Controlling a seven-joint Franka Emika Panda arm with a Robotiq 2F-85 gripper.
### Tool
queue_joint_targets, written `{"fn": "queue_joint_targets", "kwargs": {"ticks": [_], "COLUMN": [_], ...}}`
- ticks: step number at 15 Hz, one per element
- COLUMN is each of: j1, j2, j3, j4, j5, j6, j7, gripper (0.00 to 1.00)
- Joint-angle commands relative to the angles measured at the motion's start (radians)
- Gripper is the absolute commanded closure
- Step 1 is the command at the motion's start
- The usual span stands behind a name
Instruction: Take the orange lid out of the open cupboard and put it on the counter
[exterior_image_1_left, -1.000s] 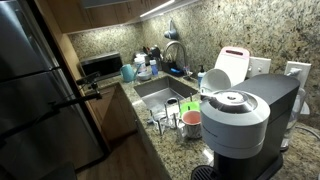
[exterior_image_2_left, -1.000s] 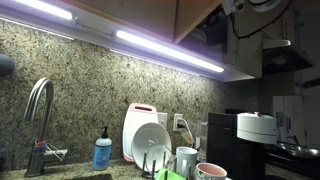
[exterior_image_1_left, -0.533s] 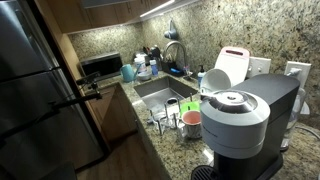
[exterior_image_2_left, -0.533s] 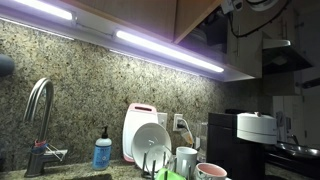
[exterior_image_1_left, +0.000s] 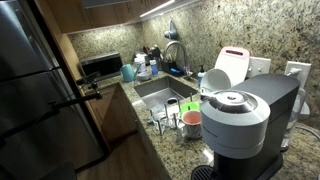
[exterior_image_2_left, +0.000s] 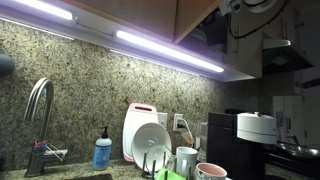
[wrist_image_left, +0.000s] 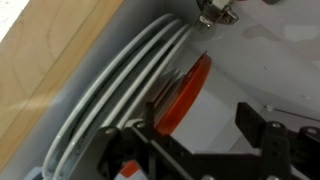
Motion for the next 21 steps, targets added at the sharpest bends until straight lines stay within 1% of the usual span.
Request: {"fn": "queue_joint_targets", "kwargs": {"ticks": [1, 7, 8, 9, 10, 16, 19, 21], "j1": [0.011, 0.021, 0.025, 0.03, 0.033, 0.083, 0.116, 0.144], "j2": [0.025, 0.027, 0.027, 0.026, 0.023, 0.006, -0.011, -0.032], "j3": [-0.018, -0.043, -0.049, -0.057, -0.059, -0.133, -0.193, -0.242], "j4": [0.043, 0.052, 0.054, 0.055, 0.056, 0.083, 0.089, 0.075], "j5": [-0.018, -0.03, -0.032, -0.036, -0.035, -0.093, -0.154, -0.209], "j6": [0.005, 0.002, 0.003, 0.006, 0.007, 0.014, 0.011, 0.004], "j7": [0.022, 0.038, 0.043, 0.047, 0.044, 0.084, 0.15, 0.218], "gripper": [0.48, 0.94, 0.99, 1.0, 0.96, 0.96, 0.96, 0.96]}}
